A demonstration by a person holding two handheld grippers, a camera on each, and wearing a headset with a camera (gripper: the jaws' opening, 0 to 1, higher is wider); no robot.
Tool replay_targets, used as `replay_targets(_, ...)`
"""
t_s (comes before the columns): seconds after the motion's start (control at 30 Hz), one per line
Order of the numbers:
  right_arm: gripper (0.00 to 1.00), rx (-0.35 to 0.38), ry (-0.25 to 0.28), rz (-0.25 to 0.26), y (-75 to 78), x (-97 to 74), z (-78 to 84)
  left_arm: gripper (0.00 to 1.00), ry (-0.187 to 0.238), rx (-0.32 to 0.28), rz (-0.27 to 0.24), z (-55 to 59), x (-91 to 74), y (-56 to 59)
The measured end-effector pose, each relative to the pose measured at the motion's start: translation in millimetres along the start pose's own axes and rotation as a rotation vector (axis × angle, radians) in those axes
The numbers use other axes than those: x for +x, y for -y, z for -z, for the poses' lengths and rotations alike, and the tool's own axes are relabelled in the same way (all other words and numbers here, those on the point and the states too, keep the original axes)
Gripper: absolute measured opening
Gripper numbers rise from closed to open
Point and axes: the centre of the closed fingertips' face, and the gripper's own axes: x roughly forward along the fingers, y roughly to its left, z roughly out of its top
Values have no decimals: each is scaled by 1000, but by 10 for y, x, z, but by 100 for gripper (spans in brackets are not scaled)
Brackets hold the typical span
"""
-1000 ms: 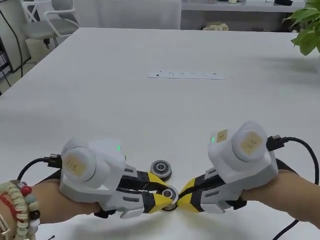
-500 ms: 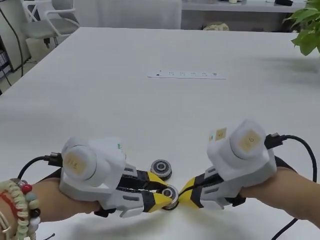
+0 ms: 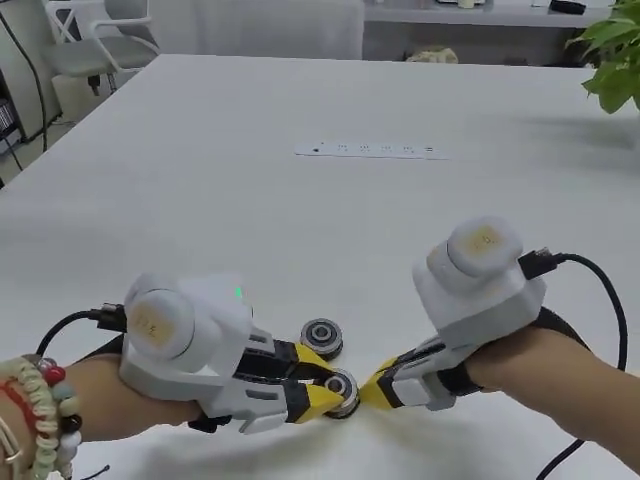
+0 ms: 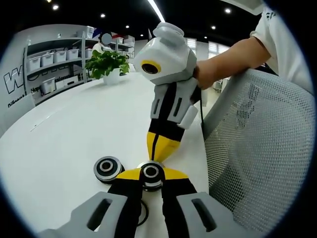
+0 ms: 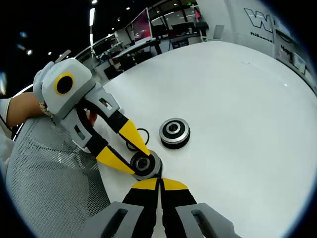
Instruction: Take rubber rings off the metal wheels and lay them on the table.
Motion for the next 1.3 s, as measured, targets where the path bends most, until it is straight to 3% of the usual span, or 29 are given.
replay_targets(0.17,0,53,2,-14,10,-10,13,9,1,3,3,1,3,11)
replay_targets(0.3,0,160,44,-57,9,-47,-22,9,1,4,5,0,2,11)
replay_targets(0.43,0,218,65,-93,-2,-85,-39,9,0,4,6,-1,1,10)
replay_targets(0.47,0,227,97,-91,16,-98,-89,9,1,4,6,-1,1,10)
replay_targets(0.5,0,267,126,-127,-20,-129,-155,9,1,4,5,-2,2,8)
replay_targets(0.53,0,290,122,-147,-45,-137,-155,9,1,3,4,-3,2,6)
replay_targets(0.6,0,244,106,-117,-26,-112,-103,8,1,2,3,-4,3,3)
replay_targets(1.3,0,236,95,-171,-180,-101,-154,8,4,15,8,-3,3,13)
